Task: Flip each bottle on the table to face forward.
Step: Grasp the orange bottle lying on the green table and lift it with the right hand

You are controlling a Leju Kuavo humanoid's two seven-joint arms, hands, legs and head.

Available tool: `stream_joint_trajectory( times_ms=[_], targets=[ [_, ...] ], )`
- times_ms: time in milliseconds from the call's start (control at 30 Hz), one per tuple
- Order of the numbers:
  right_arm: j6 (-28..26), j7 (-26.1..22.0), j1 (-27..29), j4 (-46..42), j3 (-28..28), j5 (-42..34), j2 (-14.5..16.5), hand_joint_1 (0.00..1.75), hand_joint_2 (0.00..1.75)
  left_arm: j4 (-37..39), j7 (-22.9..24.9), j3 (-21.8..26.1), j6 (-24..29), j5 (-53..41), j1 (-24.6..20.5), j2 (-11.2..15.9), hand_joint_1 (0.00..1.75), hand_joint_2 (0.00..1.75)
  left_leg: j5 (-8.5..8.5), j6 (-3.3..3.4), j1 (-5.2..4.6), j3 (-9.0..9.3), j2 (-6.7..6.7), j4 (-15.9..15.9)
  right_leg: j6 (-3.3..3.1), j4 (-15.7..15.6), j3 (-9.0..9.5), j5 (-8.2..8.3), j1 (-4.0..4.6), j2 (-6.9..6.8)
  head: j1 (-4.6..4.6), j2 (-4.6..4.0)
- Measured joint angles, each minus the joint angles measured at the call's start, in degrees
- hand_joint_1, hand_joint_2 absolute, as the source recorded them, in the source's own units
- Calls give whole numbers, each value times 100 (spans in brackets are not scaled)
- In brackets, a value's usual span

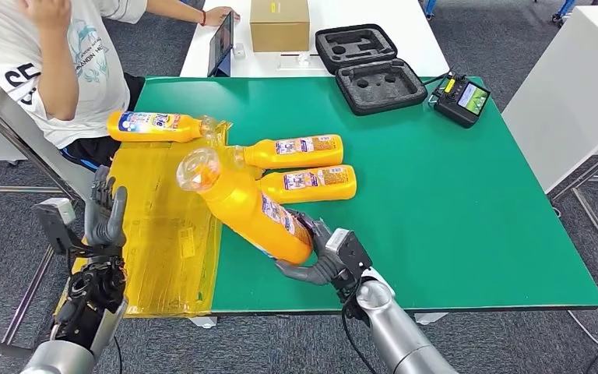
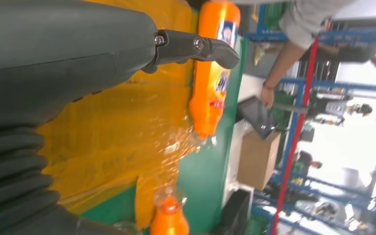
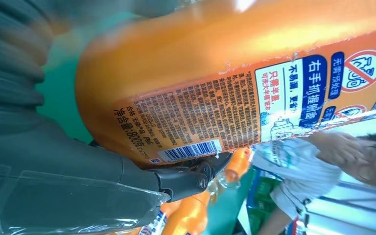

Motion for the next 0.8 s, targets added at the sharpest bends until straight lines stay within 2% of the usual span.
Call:
stream_joint_trajectory(
  times_ms=[267, 467, 600, 800],
  targets=[
    [54, 0, 196, -445, -143, -548, 59, 175, 175, 105, 149, 712, -620, 875, 12, -3, 0, 175, 1, 0, 0, 0, 0, 0, 0, 0, 0, 1, 0, 0, 0, 0],
    [-100, 0, 225, -535, -308, -773, 131, 175, 175, 96, 271, 791, -1025, 774, 75, -68, 0, 175, 1, 0, -1, 0, -1, 1, 0, 0, 0, 0, -1, 0, 0, 0],
    [-629, 17, 196, -435, -486, -1013, 242, 175, 175, -346, 379, 395, -1037, 42, 395, -269, 0, 175, 0, 1, -4, -1, -2, 1, 1, -1, 0, 0, -4, -1, 0, 0],
    [-1283, 31, 30, 15, -609, -1296, 438, 175, 175, -1364, 567, -788, -1076, -611, 1098, -531, 0, 175, -5, 7, -8, -3, -1, 1, 1, -2, 0, 0, -6, -1, 1, 0]
  ],
)
